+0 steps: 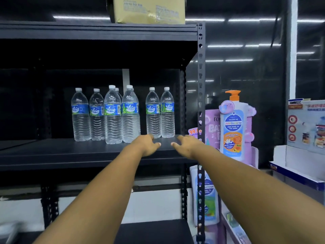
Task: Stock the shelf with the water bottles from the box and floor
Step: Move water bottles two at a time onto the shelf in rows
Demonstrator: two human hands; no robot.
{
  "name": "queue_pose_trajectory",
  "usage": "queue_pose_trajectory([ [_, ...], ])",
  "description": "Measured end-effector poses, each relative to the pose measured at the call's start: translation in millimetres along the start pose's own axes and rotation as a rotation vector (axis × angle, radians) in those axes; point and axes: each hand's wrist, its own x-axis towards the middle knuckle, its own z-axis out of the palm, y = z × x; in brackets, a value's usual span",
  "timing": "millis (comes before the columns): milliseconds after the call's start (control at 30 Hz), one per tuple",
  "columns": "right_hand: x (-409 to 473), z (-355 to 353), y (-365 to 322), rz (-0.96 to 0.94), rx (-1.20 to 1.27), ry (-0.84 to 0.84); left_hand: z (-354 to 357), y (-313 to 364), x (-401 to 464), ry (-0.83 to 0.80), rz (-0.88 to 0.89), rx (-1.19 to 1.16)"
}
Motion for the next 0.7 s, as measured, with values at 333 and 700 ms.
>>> queue_pose_trajectory([
  [333, -81, 15, 19, -0.037, 0.063, -0.026, 23, 30, -94, -0.035, -0.036, -0.066],
  [700, -161, 96, 21, 0.032, 0.143, -0.148, 90, 4, -186, -0.129, -0.095, -0.204],
])
